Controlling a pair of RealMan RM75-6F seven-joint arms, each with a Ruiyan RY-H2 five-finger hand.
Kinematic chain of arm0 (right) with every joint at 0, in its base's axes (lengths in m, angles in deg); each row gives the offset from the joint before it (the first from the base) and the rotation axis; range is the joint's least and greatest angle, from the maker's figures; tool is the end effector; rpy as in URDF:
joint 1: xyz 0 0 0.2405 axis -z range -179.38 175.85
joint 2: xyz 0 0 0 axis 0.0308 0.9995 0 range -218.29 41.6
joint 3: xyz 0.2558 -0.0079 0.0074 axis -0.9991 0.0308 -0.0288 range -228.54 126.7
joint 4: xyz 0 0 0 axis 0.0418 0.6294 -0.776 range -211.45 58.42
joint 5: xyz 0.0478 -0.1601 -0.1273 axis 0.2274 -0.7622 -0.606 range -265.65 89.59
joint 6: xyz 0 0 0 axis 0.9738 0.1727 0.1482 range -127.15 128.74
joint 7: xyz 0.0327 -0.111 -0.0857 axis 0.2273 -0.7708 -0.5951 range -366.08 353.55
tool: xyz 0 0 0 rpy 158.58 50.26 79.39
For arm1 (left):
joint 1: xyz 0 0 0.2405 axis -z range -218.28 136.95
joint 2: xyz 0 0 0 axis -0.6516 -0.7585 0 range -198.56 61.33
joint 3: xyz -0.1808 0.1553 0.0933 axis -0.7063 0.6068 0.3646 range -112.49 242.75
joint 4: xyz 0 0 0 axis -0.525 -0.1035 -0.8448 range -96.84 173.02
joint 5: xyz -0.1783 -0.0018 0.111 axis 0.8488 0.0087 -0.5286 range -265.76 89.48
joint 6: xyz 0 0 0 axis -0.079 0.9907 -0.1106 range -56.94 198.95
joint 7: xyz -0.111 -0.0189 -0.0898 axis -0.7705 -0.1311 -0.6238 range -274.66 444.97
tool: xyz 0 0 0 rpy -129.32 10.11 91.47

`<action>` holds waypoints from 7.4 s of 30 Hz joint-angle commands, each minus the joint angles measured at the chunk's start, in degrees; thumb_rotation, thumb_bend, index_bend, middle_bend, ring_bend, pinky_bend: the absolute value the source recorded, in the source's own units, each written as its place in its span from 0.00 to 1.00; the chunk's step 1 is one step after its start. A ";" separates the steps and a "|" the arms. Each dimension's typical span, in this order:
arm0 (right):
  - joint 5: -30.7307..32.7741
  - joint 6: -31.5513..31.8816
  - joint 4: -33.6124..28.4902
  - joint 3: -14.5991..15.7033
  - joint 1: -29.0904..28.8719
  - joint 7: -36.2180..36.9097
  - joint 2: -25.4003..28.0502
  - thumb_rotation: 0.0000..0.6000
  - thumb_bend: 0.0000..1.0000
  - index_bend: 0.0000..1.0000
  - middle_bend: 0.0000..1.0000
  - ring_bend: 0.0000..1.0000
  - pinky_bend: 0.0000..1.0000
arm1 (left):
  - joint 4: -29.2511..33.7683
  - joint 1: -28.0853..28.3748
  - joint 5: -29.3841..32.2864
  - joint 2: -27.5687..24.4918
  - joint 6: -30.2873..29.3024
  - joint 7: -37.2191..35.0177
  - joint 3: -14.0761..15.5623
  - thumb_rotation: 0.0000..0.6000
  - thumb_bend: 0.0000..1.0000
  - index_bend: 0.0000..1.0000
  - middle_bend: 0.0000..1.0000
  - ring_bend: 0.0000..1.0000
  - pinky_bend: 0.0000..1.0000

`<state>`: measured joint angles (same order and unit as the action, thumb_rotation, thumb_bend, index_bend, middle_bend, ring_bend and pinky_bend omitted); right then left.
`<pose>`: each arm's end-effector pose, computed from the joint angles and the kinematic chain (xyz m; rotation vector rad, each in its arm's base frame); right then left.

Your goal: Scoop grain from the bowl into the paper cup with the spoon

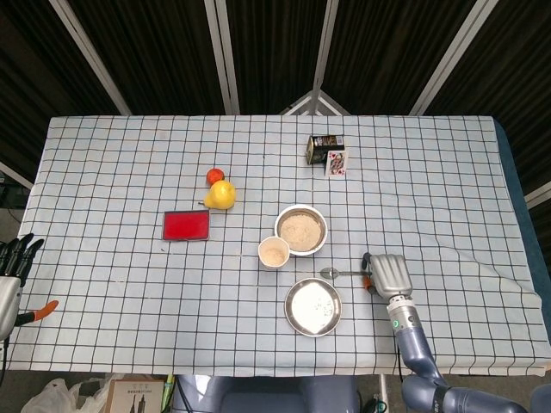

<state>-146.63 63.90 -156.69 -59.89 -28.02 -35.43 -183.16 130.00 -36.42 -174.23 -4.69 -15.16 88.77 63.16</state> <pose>-0.2458 -0.2871 -0.0291 1.5940 -1.0636 0.6607 -0.3145 0.1745 0.1611 -1.4011 -0.8490 -0.8465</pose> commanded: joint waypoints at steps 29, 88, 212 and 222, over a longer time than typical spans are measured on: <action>-1.30 1.21 -0.36 0.42 -0.11 0.95 0.08 1.00 0.49 0.62 0.94 1.00 0.92 | 0.28 0.04 0.55 -0.12 0.39 -0.11 -0.15 1.00 0.00 0.00 0.00 0.00 0.00; -10.72 12.98 22.86 2.49 -20.88 -41.71 -12.39 1.00 0.57 0.67 0.94 1.00 0.92 | 2.95 0.92 3.32 -3.60 4.75 -6.94 -0.21 1.00 0.00 0.00 0.00 0.00 0.00; 24.12 17.57 -10.86 -11.81 -19.71 -47.43 -6.44 1.00 0.58 0.74 0.94 1.00 0.92 | 4.89 1.09 4.83 -4.46 6.22 -7.50 -0.03 1.00 0.00 0.00 0.00 0.00 0.00; 25.75 19.69 -13.76 -12.29 -21.27 -47.93 -5.34 1.00 0.58 0.74 0.94 1.00 0.92 | 4.98 1.10 4.83 -4.50 6.25 -7.60 -0.04 1.00 0.00 0.00 0.00 0.00 0.00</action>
<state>-121.05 83.44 -170.30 -72.10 -49.13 -83.31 -188.58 134.97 -35.31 -169.39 -9.19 -8.90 81.18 63.12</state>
